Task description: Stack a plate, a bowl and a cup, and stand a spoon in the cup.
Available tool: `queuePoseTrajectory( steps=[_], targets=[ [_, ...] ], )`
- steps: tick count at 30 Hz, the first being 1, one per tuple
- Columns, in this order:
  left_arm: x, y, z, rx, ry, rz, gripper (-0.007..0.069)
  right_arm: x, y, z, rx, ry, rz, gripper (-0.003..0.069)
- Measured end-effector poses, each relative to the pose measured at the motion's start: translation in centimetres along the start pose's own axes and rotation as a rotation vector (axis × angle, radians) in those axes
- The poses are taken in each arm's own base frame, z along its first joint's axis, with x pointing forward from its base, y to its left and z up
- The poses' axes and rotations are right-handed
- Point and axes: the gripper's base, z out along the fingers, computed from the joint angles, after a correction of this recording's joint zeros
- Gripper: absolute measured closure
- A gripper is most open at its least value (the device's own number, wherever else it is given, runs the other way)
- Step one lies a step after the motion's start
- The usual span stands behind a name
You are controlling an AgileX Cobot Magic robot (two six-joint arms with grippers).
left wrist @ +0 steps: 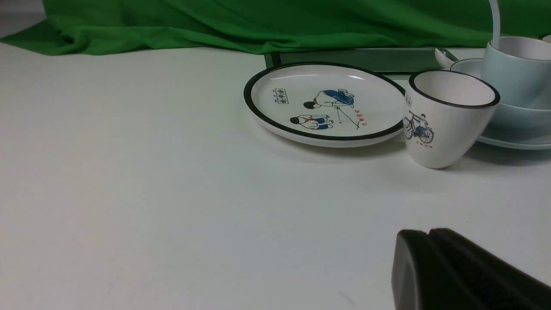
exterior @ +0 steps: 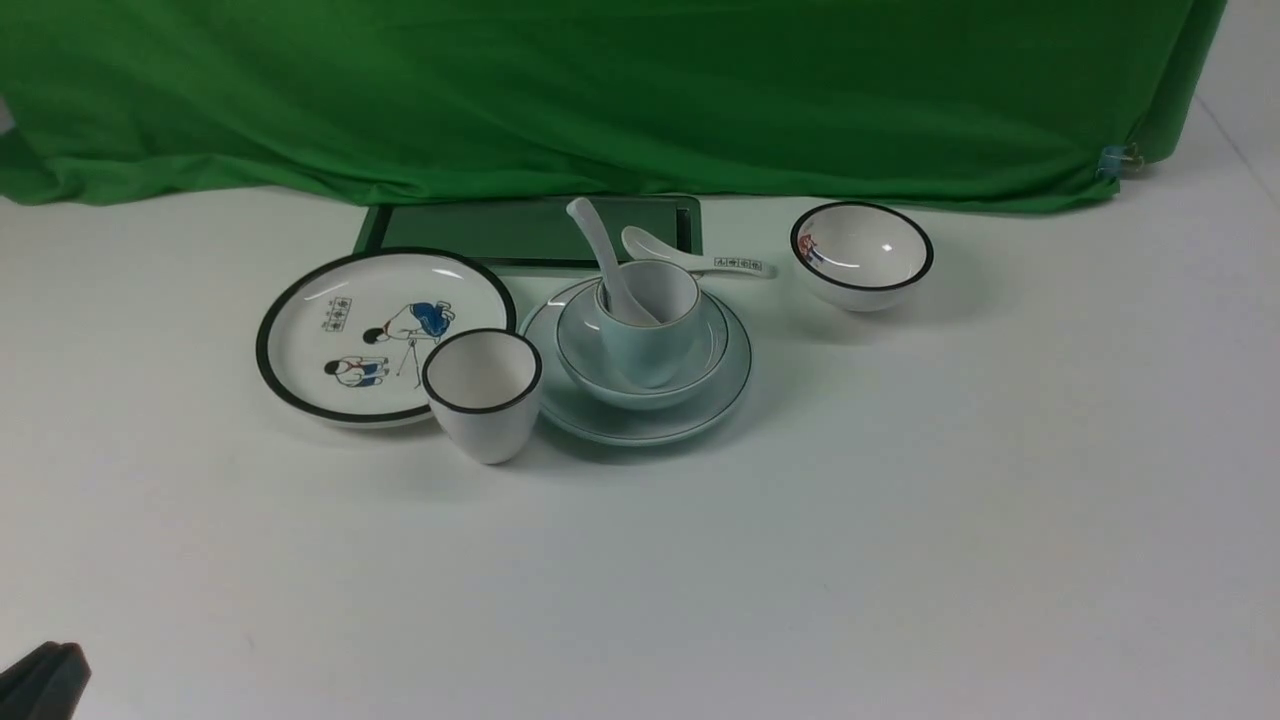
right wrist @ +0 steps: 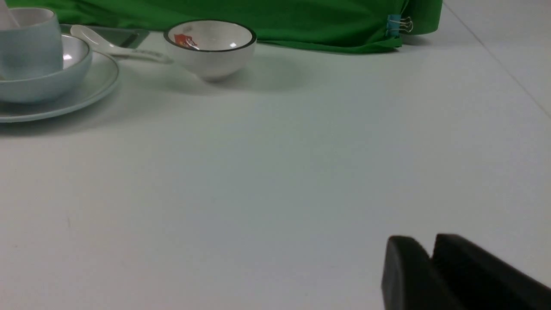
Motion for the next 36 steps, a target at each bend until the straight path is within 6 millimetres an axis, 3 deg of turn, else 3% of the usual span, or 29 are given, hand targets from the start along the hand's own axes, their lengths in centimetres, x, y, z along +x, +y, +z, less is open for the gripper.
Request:
queuePoseTrajectory(
  steps=[36],
  targets=[
    [0.00, 0.00, 0.00, -0.001, 0.000, 0.004, 0.0653, 0.00, 0.00, 0.00, 0.000, 0.000, 0.000, 0.0466]
  ],
)
